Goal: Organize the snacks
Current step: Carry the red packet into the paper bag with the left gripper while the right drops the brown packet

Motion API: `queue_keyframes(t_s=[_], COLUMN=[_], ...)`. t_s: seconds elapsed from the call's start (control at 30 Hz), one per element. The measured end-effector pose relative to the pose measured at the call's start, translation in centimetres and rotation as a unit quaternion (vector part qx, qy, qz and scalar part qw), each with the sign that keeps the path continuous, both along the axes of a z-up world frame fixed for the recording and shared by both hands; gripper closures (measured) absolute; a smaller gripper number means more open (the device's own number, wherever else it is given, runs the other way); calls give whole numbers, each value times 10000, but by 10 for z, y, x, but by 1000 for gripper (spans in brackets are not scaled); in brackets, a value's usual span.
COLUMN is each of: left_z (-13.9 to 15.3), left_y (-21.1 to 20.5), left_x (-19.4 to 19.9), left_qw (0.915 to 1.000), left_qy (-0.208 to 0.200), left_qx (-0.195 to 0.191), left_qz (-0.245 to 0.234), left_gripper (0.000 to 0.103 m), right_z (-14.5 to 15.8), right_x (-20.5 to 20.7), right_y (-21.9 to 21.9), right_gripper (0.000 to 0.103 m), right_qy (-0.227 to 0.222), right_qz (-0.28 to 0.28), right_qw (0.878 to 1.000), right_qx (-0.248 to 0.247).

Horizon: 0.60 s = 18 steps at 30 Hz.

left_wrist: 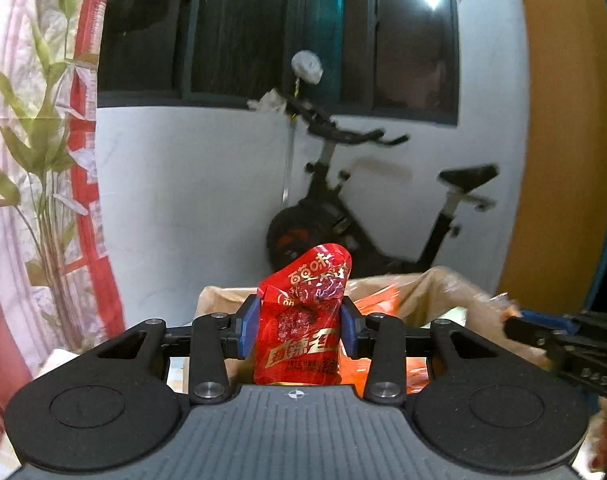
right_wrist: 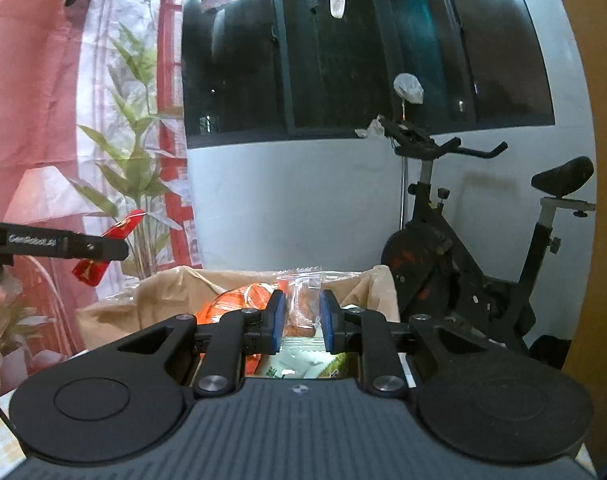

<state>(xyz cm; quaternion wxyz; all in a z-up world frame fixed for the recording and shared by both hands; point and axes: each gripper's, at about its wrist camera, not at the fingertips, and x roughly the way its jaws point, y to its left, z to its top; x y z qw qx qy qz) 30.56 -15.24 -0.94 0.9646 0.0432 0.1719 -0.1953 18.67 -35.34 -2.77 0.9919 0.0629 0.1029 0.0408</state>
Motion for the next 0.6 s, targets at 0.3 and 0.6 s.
queue_keyframes(t_s=[0.3, 0.6], left_z=[-21, -14], left_y=[4, 41], left_x=[23, 9], left_qw=[9991, 9995], left_qy=[315, 302], left_qx=[294, 99], left_qz=[63, 90], left_gripper=[36, 32], right_z=[-23, -20], right_x=[27, 3], right_y=[-4, -4], right_gripper=[79, 65], right_qy=[504, 282], right_qz=[-164, -134], right_qw=[9986, 9993], right_qx=[65, 200])
